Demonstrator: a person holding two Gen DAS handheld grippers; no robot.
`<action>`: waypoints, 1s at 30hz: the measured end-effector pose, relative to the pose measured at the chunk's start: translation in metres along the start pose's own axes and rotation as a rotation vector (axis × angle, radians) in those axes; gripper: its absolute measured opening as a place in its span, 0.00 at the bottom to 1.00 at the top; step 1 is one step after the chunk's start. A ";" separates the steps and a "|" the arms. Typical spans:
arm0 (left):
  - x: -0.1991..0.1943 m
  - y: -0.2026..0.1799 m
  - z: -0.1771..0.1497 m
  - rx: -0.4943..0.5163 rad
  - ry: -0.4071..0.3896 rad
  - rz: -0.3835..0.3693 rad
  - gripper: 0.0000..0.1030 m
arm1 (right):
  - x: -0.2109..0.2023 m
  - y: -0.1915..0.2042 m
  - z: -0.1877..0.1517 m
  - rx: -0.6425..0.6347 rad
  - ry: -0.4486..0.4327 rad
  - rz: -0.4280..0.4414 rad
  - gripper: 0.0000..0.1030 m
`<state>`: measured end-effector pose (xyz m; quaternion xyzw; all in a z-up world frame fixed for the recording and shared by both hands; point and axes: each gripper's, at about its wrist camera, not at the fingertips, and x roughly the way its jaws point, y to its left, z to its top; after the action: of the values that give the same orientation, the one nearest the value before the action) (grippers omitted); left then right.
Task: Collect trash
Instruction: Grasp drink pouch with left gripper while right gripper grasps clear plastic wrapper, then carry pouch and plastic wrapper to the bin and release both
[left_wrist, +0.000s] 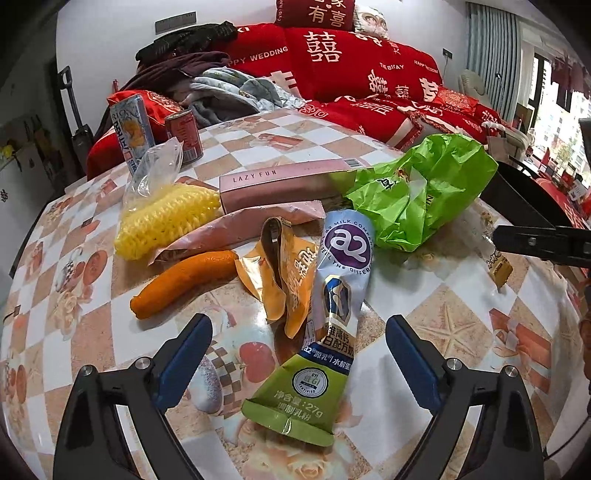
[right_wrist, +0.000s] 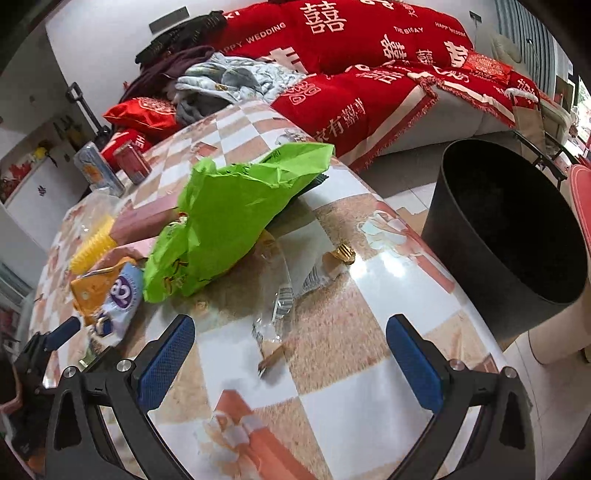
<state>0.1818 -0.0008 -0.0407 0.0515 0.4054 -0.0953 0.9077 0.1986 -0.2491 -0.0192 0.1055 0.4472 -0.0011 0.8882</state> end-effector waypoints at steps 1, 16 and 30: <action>0.000 0.000 0.000 -0.001 0.000 -0.001 1.00 | 0.004 0.000 0.001 0.003 0.004 -0.008 1.00; 0.005 -0.002 -0.008 0.002 0.035 0.002 1.00 | 0.017 0.010 0.000 -0.051 0.000 -0.033 0.44; -0.035 0.001 -0.016 -0.013 0.008 -0.095 1.00 | -0.022 -0.008 -0.023 0.027 -0.027 0.105 0.16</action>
<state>0.1471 0.0080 -0.0251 0.0270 0.4118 -0.1352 0.9008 0.1661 -0.2541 -0.0169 0.1411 0.4287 0.0381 0.8915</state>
